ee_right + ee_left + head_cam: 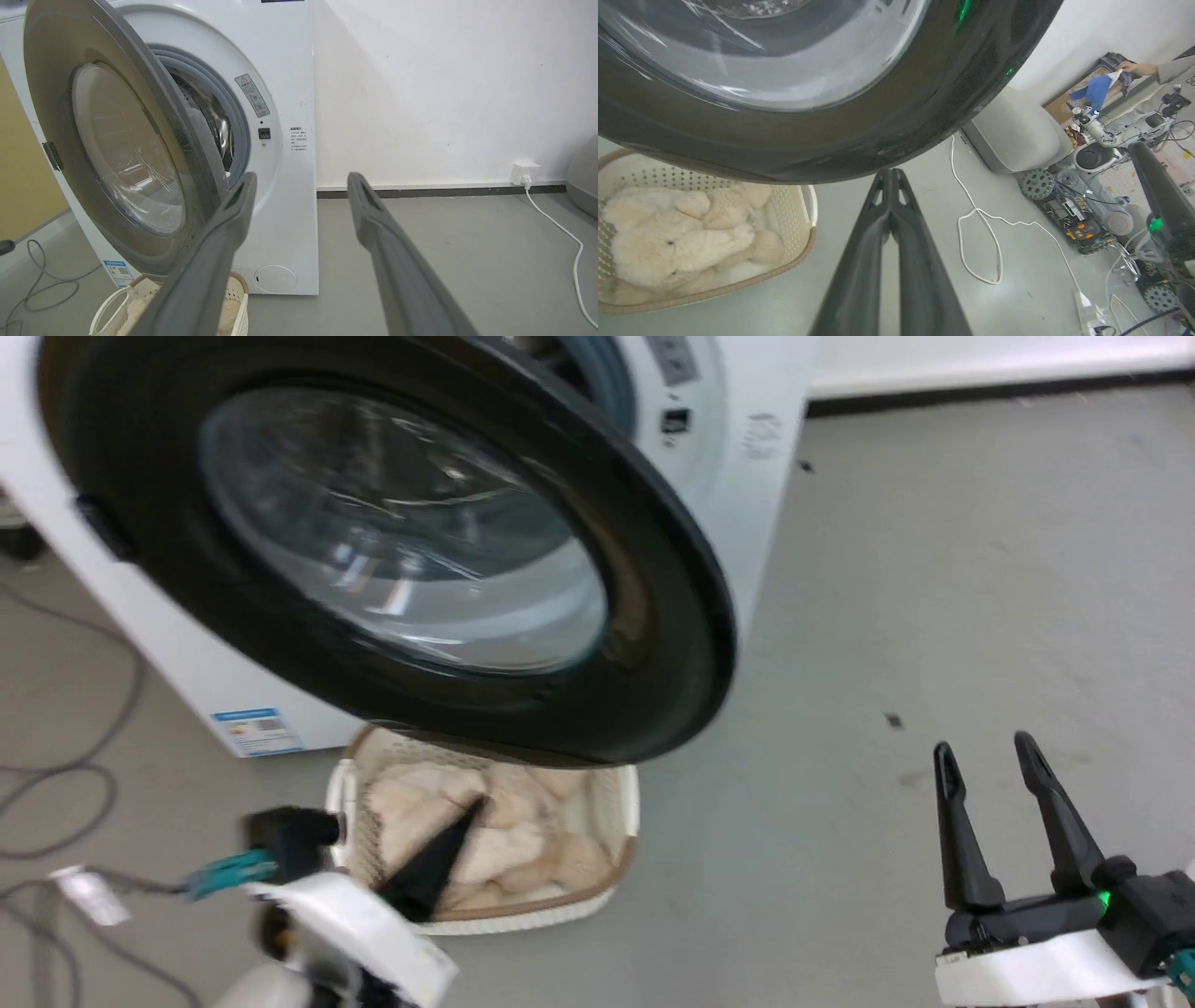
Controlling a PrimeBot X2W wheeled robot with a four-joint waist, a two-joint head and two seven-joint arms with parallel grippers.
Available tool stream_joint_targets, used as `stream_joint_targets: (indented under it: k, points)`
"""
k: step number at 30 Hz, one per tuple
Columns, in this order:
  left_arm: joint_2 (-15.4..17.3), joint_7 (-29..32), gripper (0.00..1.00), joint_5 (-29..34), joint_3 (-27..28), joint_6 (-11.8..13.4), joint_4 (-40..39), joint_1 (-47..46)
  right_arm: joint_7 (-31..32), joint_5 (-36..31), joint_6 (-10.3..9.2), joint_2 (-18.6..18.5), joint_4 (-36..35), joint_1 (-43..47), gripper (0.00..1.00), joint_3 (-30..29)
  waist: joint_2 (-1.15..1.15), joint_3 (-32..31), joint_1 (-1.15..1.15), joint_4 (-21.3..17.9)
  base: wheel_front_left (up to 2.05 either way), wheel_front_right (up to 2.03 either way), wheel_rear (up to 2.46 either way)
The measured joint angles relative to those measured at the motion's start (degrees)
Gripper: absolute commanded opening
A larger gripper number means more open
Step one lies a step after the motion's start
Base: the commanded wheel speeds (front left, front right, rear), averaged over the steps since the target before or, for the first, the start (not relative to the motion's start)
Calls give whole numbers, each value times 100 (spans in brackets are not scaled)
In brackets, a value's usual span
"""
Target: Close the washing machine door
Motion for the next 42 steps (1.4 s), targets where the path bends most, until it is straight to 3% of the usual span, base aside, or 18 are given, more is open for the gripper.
stream_joint_targets:
  k: [2, 4, 7, 10, 12, 13, 18, 19, 20, 33, 34, 35, 36, 42]
  points:
    - [105, -573, 0, 344, 181, 25, 15, 19, 0, -20, 0, 0, 1, 42, 100, -14, 0, -85, 0, 147, 0, 0, 0]
    - [151, -1045, 0, 717, 421, 210, -23, 36, 0, -21, 0, 0, 0, 64, 100, -13, 0, -160, 0, 293, 0, 0, 0]
    - [96, -1222, 0, 1203, 827, 537, -204, 176, 0, -29, 0, 0, 2, 113, 100, 7, 0, -272, 0, 482, 0, 0, 0]
    - [-164, -1241, 0, 1876, 1433, 732, -616, 462, 0, -43, 0, 1, 4, 152, 100, 31, 0, -366, 0, 641, 0, 0, 0]
    - [-421, -1241, 0, 2358, 1814, 731, -896, 697, 0, -75, 0, 1, 7, 152, 100, 59, 0, -416, 0, 709, 0, 0, 0]
    - [-701, -1241, 0, 2786, 2045, 706, -1084, 987, 0, -122, 0, 1, 15, 152, 100, 77, 0, -445, 0, 749, 0, 0, 0]
    - [-1221, -1240, 0, 3679, 2252, 501, -1201, 1553, 0, -124, 0, 1, 29, 152, 100, 97, 0, -440, 0, 782, 0, 0, 0]
    - [-1272, -1240, 20, 3851, 2250, 471, -1177, 1623, 0, -123, 0, 1, 32, 152, 100, 107, 0, -438, 0, 785, 0, 0, 0]
    - [-1314, -1240, 100, 4012, 2249, 452, -1157, 1681, 0, -123, 0, 1, 36, 152, 100, 115, 0, -434, 0, 789, 0, 0, 0]
    - [-1751, -1240, 100, 4618, 2474, 100, -929, 1714, 0, -120, 0, 1, 104, 155, 100, 218, 0, -363, 0, 895, 0, 0, 0]
    - [-1774, -1240, 100, 4648, 2479, 93, -935, 1709, 0, -121, 0, 0, 153, 157, 75, 247, 0, -366, 0, 907, 0, 0, 0]
    - [-1794, -1240, 100, 4687, 2485, 79, -946, 1700, 0, -123, 0, 0, 181, 163, 4, 270, 0, -364, 0, 923, 0, 0, 0]
    - [-1824, -1240, 100, 4707, 2493, 65, -953, 1692, 0, -124, 0, 0, 189, 172, 0, 294, 0, -360, 0, 942, 0, 0, 0]
    - [-1916, -1240, 100, 4732, 2477, 15, -942, 1655, 0, -225, 0, -116, 242, 119, 0, 675, 0, -250, 0, 1107, 0, 0, 0]
